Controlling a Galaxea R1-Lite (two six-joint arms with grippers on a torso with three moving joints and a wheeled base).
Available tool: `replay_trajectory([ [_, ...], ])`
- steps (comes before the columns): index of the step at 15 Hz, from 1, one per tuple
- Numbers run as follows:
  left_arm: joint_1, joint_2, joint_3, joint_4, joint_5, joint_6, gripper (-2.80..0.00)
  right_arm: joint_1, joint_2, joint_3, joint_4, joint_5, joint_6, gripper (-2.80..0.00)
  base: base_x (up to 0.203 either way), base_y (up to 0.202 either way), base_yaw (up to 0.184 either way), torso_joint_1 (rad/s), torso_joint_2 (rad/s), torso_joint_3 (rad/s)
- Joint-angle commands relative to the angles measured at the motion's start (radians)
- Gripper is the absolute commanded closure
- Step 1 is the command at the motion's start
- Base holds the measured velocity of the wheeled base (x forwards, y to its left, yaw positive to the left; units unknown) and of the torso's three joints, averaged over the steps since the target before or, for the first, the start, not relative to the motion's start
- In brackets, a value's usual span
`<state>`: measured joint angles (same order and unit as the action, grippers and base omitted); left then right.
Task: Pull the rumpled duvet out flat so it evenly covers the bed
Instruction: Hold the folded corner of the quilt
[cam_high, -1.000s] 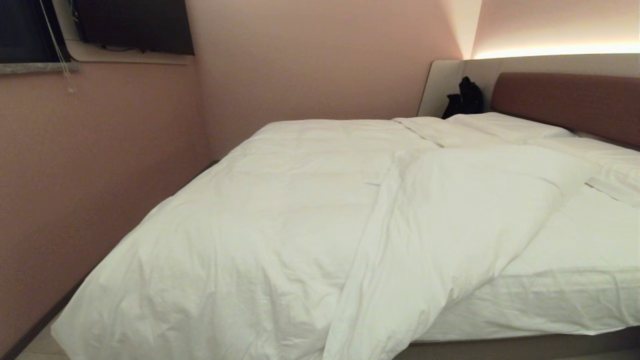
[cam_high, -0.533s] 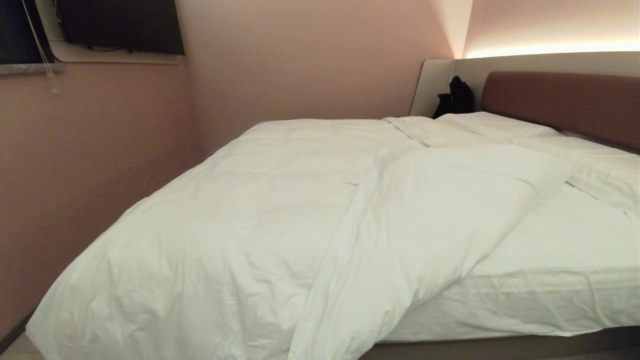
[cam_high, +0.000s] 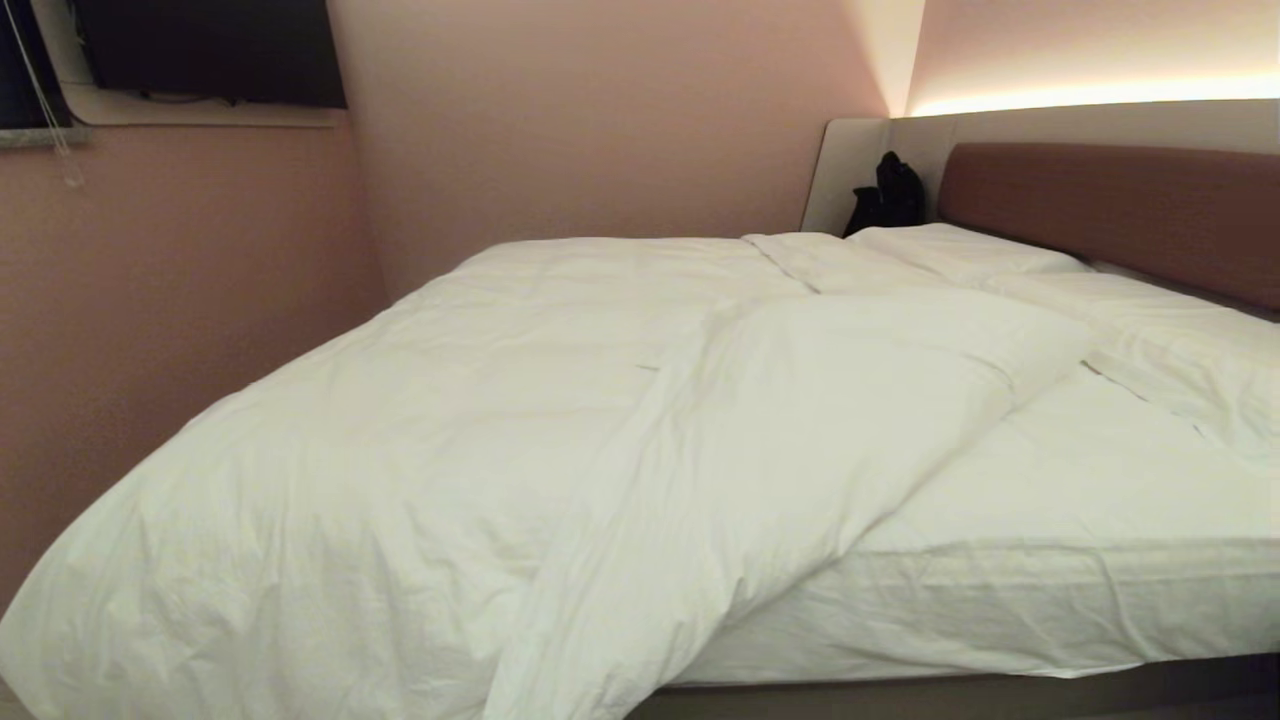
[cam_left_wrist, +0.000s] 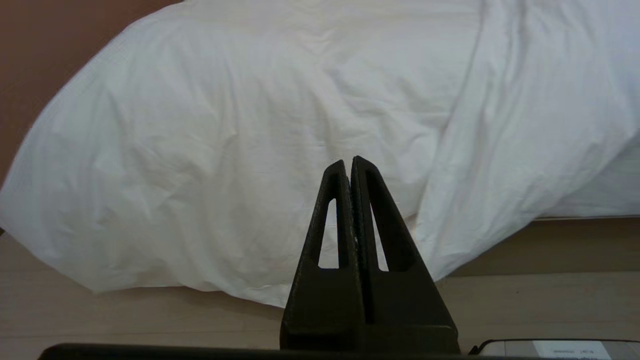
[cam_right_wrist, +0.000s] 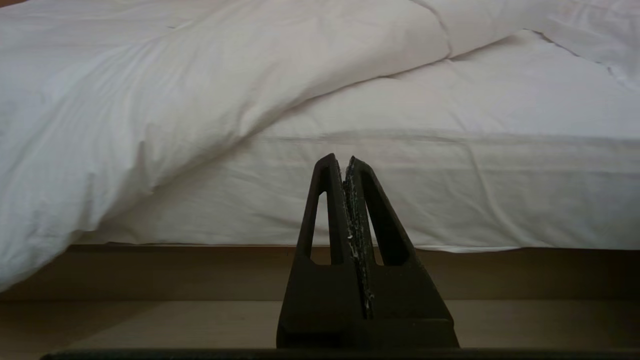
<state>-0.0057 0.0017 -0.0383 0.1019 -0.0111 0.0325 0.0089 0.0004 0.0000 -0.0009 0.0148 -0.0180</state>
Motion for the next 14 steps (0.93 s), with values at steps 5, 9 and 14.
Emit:
replay_trajectory([
  [5,0.0,0.0,0.0,0.001,-0.003,0.0,0.0,0.0,0.001,0.0,-0.001,0.001,0.0,0.0,0.0,-0.194,0.0,0.001,0.0,0.006],
  [9,0.0,0.0,0.0,0.001,0.0,0.001,0.0,0.0,0.001,0.0,-0.001,0.001,0.0,0.0,0.0,-0.195,0.0,0.002,0.0,0.005],
  [14,0.0,0.0,0.0,0.001,-0.003,0.001,0.0,0.0,0.001,0.0,-0.001,0.001,0.0,0.0,0.0,-0.194,0.0,0.004,0.0,0.003],
])
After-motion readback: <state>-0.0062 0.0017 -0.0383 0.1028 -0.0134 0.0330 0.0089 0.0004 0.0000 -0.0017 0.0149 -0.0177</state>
